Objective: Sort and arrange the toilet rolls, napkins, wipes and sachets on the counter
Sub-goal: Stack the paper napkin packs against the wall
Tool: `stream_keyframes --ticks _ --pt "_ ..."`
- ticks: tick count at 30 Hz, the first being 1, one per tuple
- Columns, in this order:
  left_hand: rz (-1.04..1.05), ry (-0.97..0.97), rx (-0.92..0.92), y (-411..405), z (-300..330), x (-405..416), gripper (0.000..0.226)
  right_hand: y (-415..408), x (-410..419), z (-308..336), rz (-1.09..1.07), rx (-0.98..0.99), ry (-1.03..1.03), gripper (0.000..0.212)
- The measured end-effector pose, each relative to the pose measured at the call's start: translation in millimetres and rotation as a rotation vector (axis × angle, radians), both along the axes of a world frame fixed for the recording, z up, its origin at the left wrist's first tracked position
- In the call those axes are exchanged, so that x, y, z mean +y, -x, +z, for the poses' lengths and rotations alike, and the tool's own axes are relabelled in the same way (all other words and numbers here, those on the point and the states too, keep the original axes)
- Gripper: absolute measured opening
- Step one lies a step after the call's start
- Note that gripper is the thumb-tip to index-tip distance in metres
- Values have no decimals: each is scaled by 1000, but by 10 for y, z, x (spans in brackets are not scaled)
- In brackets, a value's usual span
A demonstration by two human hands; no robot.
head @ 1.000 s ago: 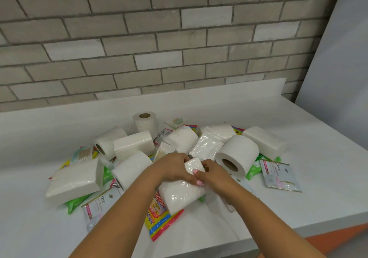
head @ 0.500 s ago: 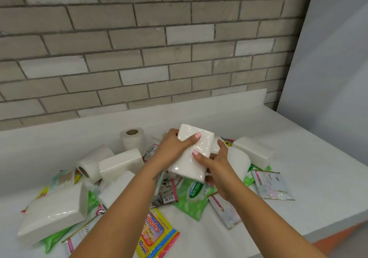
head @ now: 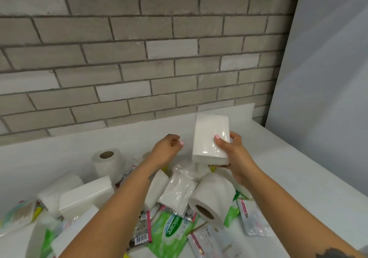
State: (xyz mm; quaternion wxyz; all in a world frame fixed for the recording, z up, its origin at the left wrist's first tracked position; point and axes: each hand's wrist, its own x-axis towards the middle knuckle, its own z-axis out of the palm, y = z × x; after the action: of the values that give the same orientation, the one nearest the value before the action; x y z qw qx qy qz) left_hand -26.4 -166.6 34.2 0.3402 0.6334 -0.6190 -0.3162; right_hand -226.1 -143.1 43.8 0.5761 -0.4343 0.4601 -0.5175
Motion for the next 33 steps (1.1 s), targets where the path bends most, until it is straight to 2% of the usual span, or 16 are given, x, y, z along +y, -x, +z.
stream_keyframes --ticks 6,9,12,14,18,21,26,28,33 --pt "-125 -189 -331 88 -237 -450 45 302 -855 135 34 64 -43 47" --pt "-173 -315 -458 131 -297 -602 54 354 -1226 127 45 77 -73 45" --pt "-225 -451 -547 152 -366 -744 73 371 -1516 91 75 100 -79 36" --pt "-287 -512 -615 168 -403 -807 75 383 -1680 55 92 110 -90 34" --pt "-341 -587 -621 161 -472 -853 71 393 -1933 -16 133 125 -93 28" --pt "-341 -619 -610 156 -496 -853 67 389 -2083 -83 151 137 -89 13" --pt "-362 -619 -635 193 -483 -877 53 361 -2295 -234 150 157 -117 18" --pt "-369 -614 -639 213 -484 -879 58 344 -2367 -298 154 160 -130 16" --pt "-344 -592 -621 253 -455 -853 70 290 -2512 -418 142 175 -176 29"
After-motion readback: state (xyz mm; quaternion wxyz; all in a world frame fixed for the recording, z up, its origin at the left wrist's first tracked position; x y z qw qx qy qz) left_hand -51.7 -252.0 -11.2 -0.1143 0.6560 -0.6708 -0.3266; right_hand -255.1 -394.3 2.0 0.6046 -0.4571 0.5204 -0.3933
